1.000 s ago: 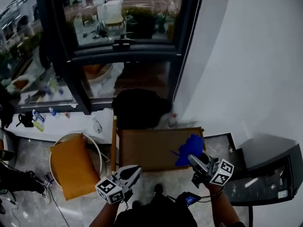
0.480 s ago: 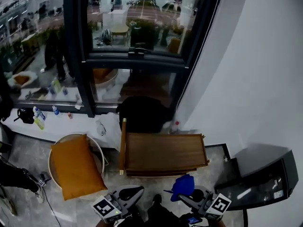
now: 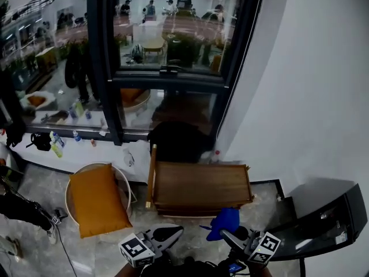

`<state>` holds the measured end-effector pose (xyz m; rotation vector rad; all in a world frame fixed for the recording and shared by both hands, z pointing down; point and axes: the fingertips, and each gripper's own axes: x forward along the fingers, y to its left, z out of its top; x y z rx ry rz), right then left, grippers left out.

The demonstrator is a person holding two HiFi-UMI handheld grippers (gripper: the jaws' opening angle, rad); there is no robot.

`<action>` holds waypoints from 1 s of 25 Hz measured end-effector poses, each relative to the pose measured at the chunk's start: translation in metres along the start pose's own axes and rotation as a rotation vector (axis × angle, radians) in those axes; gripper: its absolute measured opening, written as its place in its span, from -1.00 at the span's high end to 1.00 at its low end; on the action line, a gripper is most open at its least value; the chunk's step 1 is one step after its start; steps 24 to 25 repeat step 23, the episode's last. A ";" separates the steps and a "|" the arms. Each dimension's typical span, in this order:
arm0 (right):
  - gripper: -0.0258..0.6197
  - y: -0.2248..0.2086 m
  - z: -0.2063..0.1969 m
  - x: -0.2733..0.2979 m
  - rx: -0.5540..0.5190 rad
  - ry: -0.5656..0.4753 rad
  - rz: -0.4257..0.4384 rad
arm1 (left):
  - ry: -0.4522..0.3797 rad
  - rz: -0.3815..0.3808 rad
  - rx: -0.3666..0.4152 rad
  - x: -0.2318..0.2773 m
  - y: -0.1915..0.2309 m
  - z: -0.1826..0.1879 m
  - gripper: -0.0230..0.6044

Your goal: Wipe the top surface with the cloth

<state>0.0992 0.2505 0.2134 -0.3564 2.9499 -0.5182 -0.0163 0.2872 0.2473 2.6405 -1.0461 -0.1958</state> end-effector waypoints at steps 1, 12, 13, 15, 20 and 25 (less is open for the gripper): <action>0.71 0.002 0.000 -0.004 -0.016 0.005 0.015 | 0.006 0.005 -0.004 0.004 -0.002 -0.002 0.91; 0.71 -0.002 0.021 -0.044 -0.042 -0.058 0.096 | 0.039 0.058 0.051 0.037 -0.044 -0.002 0.91; 0.71 -0.003 0.022 -0.047 -0.030 -0.069 0.101 | 0.038 0.069 0.052 0.037 -0.047 -0.004 0.91; 0.71 -0.004 0.022 -0.052 -0.009 -0.078 0.114 | 0.034 0.089 0.050 0.037 -0.053 -0.009 0.91; 0.71 -0.017 0.028 -0.064 0.167 -0.173 0.143 | 0.036 0.117 0.038 0.038 -0.065 -0.021 0.91; 0.70 -0.028 0.037 -0.068 0.204 -0.215 0.145 | 0.035 0.130 0.039 0.040 -0.065 -0.022 0.91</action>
